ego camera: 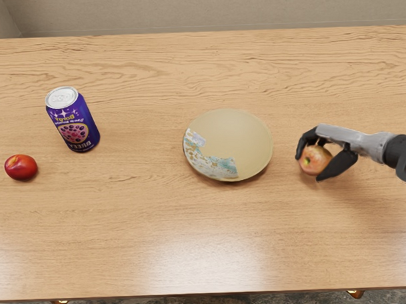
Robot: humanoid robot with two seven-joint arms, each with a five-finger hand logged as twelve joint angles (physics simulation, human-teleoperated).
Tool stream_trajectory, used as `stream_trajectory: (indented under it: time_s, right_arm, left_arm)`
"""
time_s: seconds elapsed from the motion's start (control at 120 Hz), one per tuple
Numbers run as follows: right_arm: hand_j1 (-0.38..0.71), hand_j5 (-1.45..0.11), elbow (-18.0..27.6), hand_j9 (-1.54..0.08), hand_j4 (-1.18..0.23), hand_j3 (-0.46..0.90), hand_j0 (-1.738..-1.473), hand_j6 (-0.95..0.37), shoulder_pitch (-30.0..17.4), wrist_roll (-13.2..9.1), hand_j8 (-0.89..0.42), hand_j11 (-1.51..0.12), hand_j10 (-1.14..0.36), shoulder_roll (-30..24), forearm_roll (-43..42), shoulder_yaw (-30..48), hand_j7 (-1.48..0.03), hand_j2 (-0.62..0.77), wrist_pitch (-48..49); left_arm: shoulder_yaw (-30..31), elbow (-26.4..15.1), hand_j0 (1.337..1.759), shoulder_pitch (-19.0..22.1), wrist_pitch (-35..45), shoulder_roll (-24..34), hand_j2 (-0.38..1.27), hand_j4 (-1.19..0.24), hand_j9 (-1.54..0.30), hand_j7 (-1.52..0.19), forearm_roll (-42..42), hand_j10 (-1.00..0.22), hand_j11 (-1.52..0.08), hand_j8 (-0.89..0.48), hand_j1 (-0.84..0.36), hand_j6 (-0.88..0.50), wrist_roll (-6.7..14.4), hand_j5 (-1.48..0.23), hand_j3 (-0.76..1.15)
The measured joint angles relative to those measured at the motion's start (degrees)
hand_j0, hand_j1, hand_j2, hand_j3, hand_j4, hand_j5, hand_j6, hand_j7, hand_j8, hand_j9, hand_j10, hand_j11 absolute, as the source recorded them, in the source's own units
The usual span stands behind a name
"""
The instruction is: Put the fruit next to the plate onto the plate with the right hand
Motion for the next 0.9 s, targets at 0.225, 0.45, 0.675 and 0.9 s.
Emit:
stream_trajectory:
  time_s: [0.225, 0.45, 0.675, 0.9]
  right_arm:
    - [0.19, -0.87, 0.1, -0.90, -0.67, 0.00, -1.650, -0.37, 6.8, -0.8, -0.31, -0.92, -0.39, -0.1, 8.3, 0.4, -0.87, 0.14, 6.2]
    - [0.17, -0.89, 1.3, -0.91, -0.68, 0.00, -1.653, -0.45, 12.8, -5.3, -0.36, -0.92, -0.44, 2.8, 10.0, 0.3, -0.89, 0.29, 8.5]
    - [0.15, -0.96, 0.7, -0.97, -0.70, 0.00, -1.653, -0.45, 16.1, -6.7, -0.35, -0.96, -0.43, 8.2, 10.2, 0.2, -0.93, 0.27, 9.5]
    - [0.20, -1.01, -2.9, -1.00, -0.71, 0.00, -1.653, -0.41, 17.4, -6.9, -0.30, -0.98, -0.38, 15.8, 8.8, -0.1, -0.96, 0.36, 9.4]
  left_arm:
    - [0.0, 0.0, 1.658, 0.0, 0.0, 0.0, 0.05, -0.24, -0.32, -0.32, 0.0, -0.24, -0.32, -0.24, 0.06, -0.24, 0.0, -0.32, 0.00]
    - [0.0, 0.0, 1.658, 0.0, 0.0, 0.0, 0.05, -0.24, -0.32, -0.32, 0.0, -0.24, -0.32, -0.24, 0.06, -0.24, 0.0, -0.32, 0.00]
    - [0.0, 0.0, 1.658, 0.0, 0.0, 0.0, 0.05, -0.24, -0.32, -0.32, 0.0, -0.24, -0.32, -0.24, 0.06, -0.24, 0.0, -0.32, 0.00]
    - [0.0, 0.0, 1.658, 0.0, 0.0, 0.0, 0.05, -0.24, -0.32, -0.32, 0.0, -0.24, -0.32, -0.24, 0.06, -0.24, 0.0, -0.32, 0.00]
